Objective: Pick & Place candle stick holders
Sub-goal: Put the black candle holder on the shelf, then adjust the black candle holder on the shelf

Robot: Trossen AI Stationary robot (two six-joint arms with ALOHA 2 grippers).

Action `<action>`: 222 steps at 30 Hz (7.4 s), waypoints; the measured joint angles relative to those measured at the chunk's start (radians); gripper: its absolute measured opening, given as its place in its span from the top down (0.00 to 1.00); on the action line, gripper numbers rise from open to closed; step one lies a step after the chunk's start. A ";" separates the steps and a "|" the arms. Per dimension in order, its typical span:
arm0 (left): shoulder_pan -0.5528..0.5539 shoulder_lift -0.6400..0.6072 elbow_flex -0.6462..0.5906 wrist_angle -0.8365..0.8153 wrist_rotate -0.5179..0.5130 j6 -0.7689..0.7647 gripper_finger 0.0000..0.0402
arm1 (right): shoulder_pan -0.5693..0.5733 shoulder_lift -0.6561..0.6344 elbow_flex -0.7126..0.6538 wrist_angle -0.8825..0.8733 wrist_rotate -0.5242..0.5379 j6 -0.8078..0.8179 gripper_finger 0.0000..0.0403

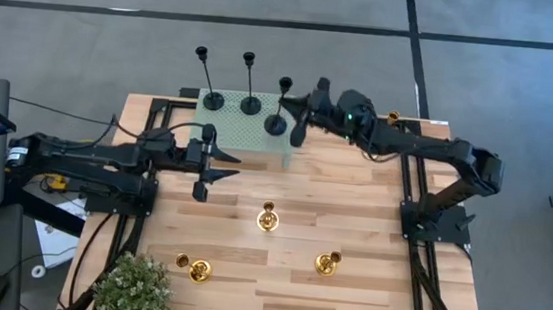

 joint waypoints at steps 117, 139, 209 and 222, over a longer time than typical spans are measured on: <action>0.023 0.473 0.000 0.572 -0.890 0.187 0.74 | 0.401 -0.625 -0.489 -0.339 0.256 -0.029 1.00; 0.176 0.642 0.134 0.693 -0.959 0.304 0.74 | 0.475 -0.568 -0.487 -0.329 0.273 -0.016 1.00; 0.402 0.757 0.232 0.702 -0.717 0.185 0.75 | 0.476 -0.558 -0.489 -0.338 0.272 -0.017 1.00; 0.402 0.756 0.232 0.702 -0.683 0.183 0.95 | 0.475 -0.558 -0.489 -0.338 0.272 -0.017 1.00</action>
